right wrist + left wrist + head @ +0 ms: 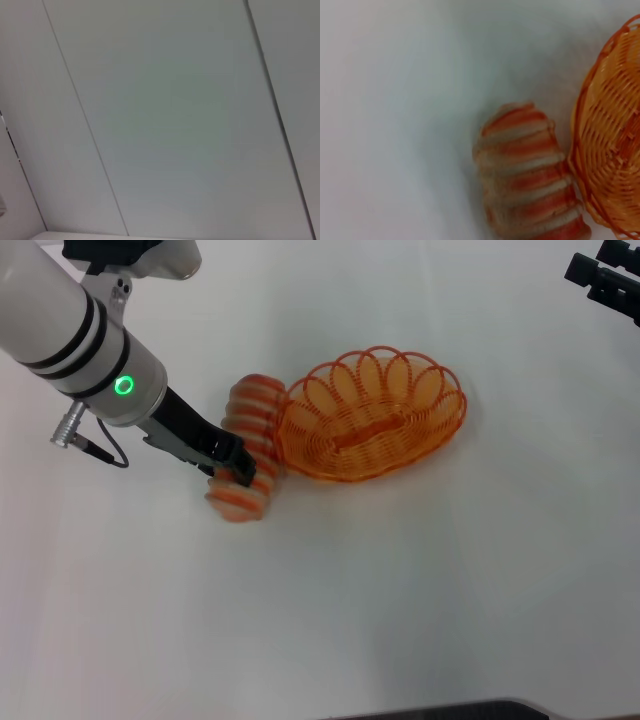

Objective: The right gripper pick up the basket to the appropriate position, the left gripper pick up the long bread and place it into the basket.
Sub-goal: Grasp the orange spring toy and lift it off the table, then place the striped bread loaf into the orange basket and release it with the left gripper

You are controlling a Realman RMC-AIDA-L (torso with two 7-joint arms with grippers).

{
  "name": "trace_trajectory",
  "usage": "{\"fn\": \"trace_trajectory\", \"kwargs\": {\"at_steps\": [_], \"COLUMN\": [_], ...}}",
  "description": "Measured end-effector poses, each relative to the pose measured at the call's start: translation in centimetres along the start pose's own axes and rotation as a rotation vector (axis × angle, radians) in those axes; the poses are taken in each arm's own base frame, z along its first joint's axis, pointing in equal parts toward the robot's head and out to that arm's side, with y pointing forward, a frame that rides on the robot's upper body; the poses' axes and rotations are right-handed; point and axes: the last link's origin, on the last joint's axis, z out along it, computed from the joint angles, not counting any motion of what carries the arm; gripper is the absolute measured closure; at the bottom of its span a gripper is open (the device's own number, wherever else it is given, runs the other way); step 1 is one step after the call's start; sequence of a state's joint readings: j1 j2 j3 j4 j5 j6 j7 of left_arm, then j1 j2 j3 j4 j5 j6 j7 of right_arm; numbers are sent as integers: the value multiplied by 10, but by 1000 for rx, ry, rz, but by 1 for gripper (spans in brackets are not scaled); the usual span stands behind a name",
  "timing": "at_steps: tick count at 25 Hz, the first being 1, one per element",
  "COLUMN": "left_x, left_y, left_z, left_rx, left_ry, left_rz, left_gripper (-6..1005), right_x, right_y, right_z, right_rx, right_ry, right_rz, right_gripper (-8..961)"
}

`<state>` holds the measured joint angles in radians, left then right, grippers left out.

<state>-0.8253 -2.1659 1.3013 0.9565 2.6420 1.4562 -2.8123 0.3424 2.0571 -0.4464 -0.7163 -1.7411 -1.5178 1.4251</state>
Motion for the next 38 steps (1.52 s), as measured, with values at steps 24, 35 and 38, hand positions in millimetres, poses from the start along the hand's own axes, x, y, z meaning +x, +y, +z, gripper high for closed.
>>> {"fn": "trace_trajectory", "kwargs": {"at_steps": [24, 35, 38], "left_x": [12, 32, 34], "left_y": [-29, -14, -4], "left_z": [-28, -56, -59], "left_rx": [111, 159, 151], "left_ry": [82, 123, 123], "left_rz": [116, 551, 673], "left_gripper": [701, 772, 800], "right_x": [-4, -4, -4], "right_y": [-1, -1, -1], "right_z": [1, -3, -3], "right_rx": [-5, -11, -10], "right_ry": [-4, 0, 2], "right_rz": [-11, -16, -15], "right_gripper": [218, 219, 219]}}
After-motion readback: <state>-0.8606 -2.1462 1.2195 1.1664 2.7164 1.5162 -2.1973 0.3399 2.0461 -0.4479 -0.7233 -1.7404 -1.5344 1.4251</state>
